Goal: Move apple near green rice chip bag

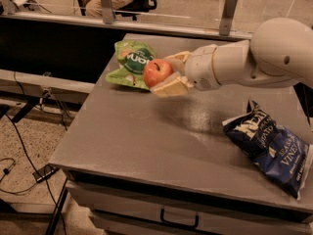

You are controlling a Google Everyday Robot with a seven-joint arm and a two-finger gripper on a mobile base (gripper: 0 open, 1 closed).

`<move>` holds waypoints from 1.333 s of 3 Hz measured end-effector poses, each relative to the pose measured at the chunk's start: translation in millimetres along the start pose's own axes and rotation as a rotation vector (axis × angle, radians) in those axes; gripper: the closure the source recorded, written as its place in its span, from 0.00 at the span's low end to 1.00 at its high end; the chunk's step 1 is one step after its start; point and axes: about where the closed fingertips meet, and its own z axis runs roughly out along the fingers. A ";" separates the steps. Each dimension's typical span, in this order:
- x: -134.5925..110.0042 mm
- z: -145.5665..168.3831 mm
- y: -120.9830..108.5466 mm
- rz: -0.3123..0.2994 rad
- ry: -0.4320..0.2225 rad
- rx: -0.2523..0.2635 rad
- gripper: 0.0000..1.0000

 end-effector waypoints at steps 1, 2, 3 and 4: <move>12.1 10.7 -26.7 -0.003 -0.004 0.050 1.00; 23.1 11.8 -38.5 0.004 0.015 0.080 1.00; 33.3 8.9 -44.9 0.024 0.033 0.103 1.00; 42.4 10.4 -46.3 0.041 0.045 0.106 1.00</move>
Offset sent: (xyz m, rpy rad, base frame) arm 0.0578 -0.0330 -0.0208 -0.0175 -0.0413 -0.1255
